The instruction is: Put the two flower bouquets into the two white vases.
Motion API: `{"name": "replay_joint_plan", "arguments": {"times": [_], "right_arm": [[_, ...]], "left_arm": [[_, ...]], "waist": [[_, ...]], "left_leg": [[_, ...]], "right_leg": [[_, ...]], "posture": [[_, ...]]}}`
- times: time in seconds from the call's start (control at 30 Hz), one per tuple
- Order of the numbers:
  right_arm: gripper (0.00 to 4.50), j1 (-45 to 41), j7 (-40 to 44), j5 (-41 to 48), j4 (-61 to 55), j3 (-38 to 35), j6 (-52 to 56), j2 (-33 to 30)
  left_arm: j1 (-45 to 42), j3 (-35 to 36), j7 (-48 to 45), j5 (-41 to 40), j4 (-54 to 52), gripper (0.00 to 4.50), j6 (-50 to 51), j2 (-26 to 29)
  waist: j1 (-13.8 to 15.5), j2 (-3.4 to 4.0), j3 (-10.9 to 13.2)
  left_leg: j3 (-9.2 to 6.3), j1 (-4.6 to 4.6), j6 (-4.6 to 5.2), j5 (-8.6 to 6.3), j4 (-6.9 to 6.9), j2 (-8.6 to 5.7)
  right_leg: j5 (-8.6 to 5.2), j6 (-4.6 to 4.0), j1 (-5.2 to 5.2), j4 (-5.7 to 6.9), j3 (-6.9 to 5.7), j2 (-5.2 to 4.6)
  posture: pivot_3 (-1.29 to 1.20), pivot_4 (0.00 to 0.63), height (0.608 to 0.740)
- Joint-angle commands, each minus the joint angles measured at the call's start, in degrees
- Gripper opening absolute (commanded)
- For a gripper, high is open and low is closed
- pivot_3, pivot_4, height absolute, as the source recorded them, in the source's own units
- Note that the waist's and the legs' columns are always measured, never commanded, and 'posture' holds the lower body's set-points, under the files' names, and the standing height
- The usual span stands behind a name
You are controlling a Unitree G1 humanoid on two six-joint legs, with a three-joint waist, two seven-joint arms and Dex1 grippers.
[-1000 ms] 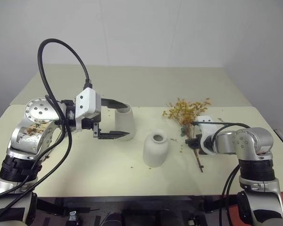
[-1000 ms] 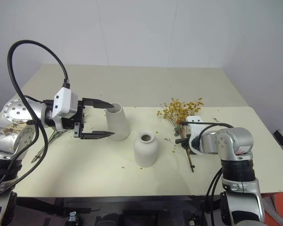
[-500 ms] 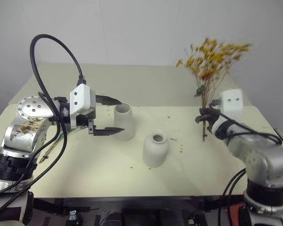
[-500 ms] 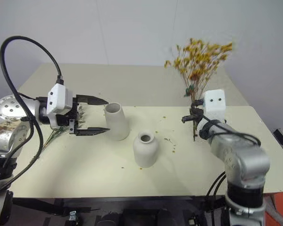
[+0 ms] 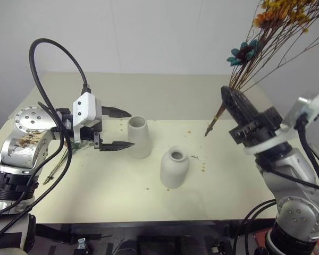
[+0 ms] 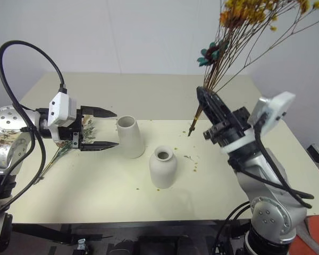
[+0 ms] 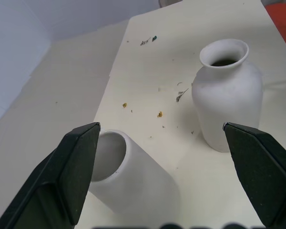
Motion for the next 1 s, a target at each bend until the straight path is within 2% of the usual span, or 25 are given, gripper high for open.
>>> {"name": "replay_joint_plan", "arguments": {"times": [0.03, 0.13, 0.47, 1.0], "right_arm": [[0.02, -0.78, 6.61, 1.23, 3.85, 1.88, -5.05, -0.02], [0.02, -2.85, 8.84, -0.05, 7.51, 4.6, -7.21, 0.75], [0.02, -7.24, 12.46, -3.4, 14.3, 12.55, -11.33, 4.29], [0.02, -2.18, 16.06, -6.61, 16.58, 15.99, -13.85, 5.03]], "left_arm": [[-2.12, 3.68, -0.24, -5.73, 0.12, 4.5, 1.84, -2.07], [-0.58, 2.98, -1.6, -3.76, -0.95, 4.5, 0.38, -0.25], [4.48, 5.43, 0.61, -5.75, -5.79, 4.5, 3.74, 1.32], [6.42, 6.24, 2.17, -5.55, -7.96, 4.5, 5.65, 2.14]], "waist": [[-0.03, 0.0, 0.0], [-0.46, 0.01, 0.01], [-0.18, 0.02, 0.01], [-0.14, 0.03, 0.02]], "left_leg": [[0.0, 0.1, 0.0, 0.0, 0.01, 0.0], [-0.01, 0.27, 0.0, 0.0, 0.0, 0.07], [-0.02, 0.25, 0.0, 0.0, -0.04, 0.1], [-0.02, 0.25, 0.0, 0.0, -0.04, 0.1]], "right_leg": [[-0.02, 0.03, 0.1, -0.01, 0.0, 0.0], [-0.06, 0.07, 0.2, 0.02, 0.0, 0.09], [-0.06, 0.0, 0.12, 0.09, 0.02, 0.13], [-0.05, -0.01, 0.12, 0.09, 0.01, 0.13]], "posture": [[0.0, 0.15, 0.74], [0.0, 0.15, 0.74], [0.0, 0.15, 0.74], [0.0, 0.15, 0.74]]}}
